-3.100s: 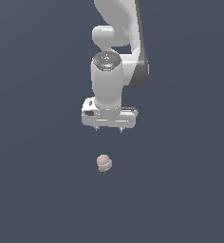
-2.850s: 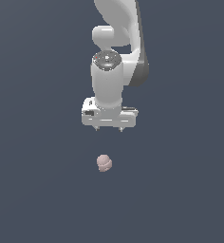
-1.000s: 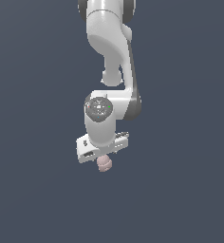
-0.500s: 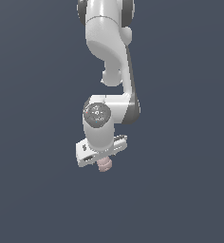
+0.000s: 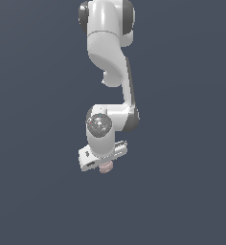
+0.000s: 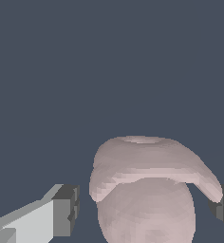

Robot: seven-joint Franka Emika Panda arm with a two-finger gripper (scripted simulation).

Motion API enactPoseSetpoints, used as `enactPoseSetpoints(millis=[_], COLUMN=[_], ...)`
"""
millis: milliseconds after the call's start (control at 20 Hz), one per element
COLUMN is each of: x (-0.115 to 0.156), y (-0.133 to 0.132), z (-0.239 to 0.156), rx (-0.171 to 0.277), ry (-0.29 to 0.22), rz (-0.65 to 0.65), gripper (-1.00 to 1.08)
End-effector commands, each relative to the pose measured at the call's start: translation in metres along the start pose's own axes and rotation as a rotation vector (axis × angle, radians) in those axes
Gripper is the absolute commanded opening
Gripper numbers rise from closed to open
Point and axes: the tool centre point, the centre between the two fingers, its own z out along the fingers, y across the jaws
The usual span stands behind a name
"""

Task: Pick up the object and move it to a goal position.

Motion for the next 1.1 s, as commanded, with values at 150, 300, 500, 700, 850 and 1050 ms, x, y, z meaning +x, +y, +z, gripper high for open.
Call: enactPoseSetpoints(millis=[150, 300, 500, 700, 850, 1050], x=[0.0010, 0.0015, 0.0015, 0.0015, 0.0014, 0.0009], y=[0.0007, 0.0008, 0.0008, 0.0008, 0.0007, -0.0016], z=[0.0115, 0.0104, 0.0104, 0.0104, 0.0102, 0.0046], rx=[0.000, 0.000, 0.000, 0.000, 0.000, 0.000], ry=[0.001, 0.001, 0.001, 0.001, 0.001, 0.001], rz=[-0.001, -0.001, -0.001, -0.001, -0.001, -0.001], gripper=[1.00, -1.00, -1.00, -1.00, -1.00, -1.00])
